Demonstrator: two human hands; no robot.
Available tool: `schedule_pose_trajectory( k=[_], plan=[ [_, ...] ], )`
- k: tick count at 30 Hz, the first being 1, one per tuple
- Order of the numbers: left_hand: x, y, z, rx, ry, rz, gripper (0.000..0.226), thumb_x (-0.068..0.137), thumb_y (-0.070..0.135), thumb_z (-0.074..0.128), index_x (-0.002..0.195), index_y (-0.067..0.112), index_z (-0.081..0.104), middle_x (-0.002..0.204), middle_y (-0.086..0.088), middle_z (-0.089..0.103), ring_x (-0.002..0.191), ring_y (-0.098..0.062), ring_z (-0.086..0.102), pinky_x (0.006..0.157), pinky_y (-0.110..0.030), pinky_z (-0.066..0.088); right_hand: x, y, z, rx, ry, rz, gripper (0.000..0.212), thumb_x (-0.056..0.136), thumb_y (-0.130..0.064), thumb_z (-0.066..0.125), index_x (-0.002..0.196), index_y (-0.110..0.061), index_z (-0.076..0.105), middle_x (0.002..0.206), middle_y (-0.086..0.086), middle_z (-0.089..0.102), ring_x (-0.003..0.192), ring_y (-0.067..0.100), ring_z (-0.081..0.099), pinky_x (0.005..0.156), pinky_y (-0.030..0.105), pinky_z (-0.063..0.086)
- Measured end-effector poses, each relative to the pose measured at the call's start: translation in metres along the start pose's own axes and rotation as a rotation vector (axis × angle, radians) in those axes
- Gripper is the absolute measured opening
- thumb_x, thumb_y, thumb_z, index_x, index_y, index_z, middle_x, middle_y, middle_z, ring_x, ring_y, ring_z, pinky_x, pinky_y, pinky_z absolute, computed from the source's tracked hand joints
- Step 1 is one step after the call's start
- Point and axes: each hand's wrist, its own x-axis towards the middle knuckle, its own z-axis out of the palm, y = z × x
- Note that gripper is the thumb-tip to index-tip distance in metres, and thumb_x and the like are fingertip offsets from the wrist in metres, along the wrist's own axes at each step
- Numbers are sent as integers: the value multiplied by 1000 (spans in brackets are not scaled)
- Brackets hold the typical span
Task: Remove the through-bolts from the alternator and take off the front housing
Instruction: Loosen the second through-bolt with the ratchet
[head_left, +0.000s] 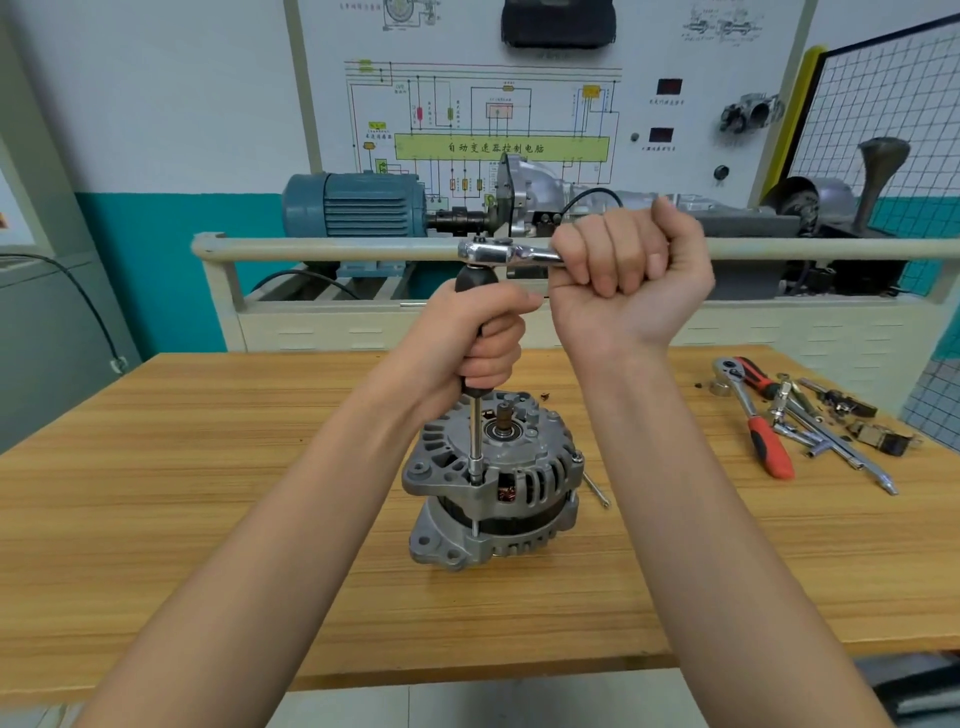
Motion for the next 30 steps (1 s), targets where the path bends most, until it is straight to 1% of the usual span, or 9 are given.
schedule_pose_trajectory(
  k=[5,7,9,14,16,19,22,25,30],
  plan=[
    [2,-4,13,85,274,72,50,88,3,49,48,21,25,37,6,19,30,-9,12,37,-12,14,-24,14,9,-456,-297,-319,46,87,-6,37,45,-24,29,37,-7,30,38,8,22,46,27,22],
    [2,-5,17,96,342,87,54,86,1,49,42,23,27,36,5,20,30,-10,13,37,-12,15,-33,24,12,-606,-355,-469,38,81,-7,42,49,-21,29,41,-6,32,40,8,27,48,27,21],
    [2,-6,18,95,397,109,56,83,-1,50,39,25,28,35,6,22,30,-11,13,38,-11,15,-36,28,13,-662,-363,-512,35,80,-8,43,50,-21,29,42,-6,31,40,8,27,48,28,19],
    [3,-8,16,116,382,144,49,86,-1,53,49,20,29,35,7,25,30,-10,17,36,-15,17,-23,11,11,-457,-328,-315,43,83,-3,35,44,-19,24,35,-6,27,35,8,22,46,24,22],
    [0,-7,10,100,267,134,47,87,-1,56,50,18,33,38,5,26,32,-10,19,37,-16,20,-13,1,8,-303,-248,-158,48,84,-8,36,40,-23,27,32,-6,29,36,11,15,43,22,24],
    [-3,0,1,56,53,79,39,81,6,58,48,17,41,40,2,30,33,-12,25,39,-19,25,3,-5,0,-30,-69,47,48,81,-15,38,34,-16,33,30,-4,25,37,12,9,40,21,20],
    [-3,4,0,13,-70,17,37,77,13,55,44,18,38,36,4,27,29,-9,23,37,-18,20,12,-2,-6,119,19,126,48,81,-16,39,34,-15,32,29,-3,24,37,10,8,40,20,17],
    [-1,3,0,-17,-49,-28,51,81,12,57,39,20,29,33,7,20,27,-6,16,34,-15,12,8,0,-4,79,-2,90,47,81,-15,40,35,-15,33,30,-3,25,37,11,9,40,22,19],
    [2,-2,7,19,184,27,55,90,6,48,41,22,27,35,7,19,28,-7,13,36,-10,14,-15,5,7,-272,-170,-137,51,90,-9,32,41,-23,26,35,-6,24,38,12,14,43,24,24]
  ],
)
